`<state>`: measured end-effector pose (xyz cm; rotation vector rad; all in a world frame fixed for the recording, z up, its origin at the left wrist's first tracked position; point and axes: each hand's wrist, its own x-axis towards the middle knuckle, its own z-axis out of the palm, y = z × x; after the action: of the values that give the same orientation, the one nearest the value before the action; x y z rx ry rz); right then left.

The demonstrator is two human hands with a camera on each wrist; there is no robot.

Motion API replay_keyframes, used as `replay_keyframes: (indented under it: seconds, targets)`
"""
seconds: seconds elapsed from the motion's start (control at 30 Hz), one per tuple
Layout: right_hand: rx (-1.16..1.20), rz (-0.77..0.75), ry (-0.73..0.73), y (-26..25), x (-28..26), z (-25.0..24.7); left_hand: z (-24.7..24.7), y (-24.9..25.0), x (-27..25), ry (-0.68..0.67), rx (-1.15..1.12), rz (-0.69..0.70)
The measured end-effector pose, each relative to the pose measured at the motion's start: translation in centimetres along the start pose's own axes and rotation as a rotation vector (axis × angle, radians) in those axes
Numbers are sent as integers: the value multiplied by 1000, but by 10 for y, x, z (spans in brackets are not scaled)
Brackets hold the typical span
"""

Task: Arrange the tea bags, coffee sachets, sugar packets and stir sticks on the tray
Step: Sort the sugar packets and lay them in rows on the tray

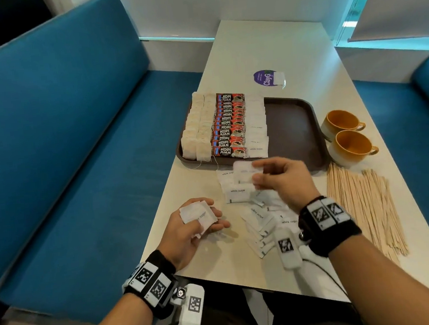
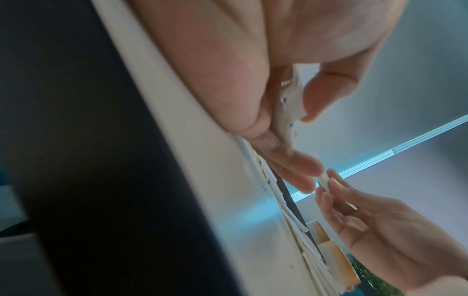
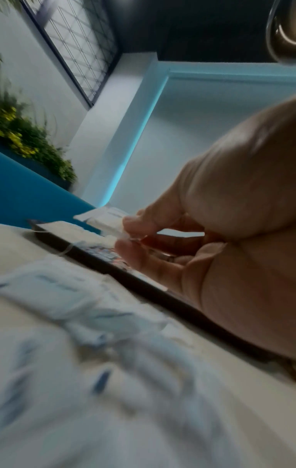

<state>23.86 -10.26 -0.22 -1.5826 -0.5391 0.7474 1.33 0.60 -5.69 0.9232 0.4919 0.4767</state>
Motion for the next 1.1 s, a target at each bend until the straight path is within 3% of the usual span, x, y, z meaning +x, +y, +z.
replay_keyframes:
  seconds: [0.1,0.23,0.47,0.6,0.77,0.93,1.1]
  targets:
    - [-70,0,95,-11,43,-21,-1,-2,1,5,-18,-13]
    - [-261,30,83,-10,85,-33,-3,-5,2,-7,-7,-20]
    - [-639,70,12,0,109,-31,-6,-8,3,8,-4,-16]
    - [-738,67,2,0,110,-26,-5,-8,3,15,-15,-21]
    - [-762,78,19,-6,109,-24,-4,-6,1,0,11,-9]
    - [-595,-49,98,-20,75,-19,3,-2,-1,48,16,-34]
    - [-398,-32,-162,-18,3,15,7,2,-3,82,23,-45]
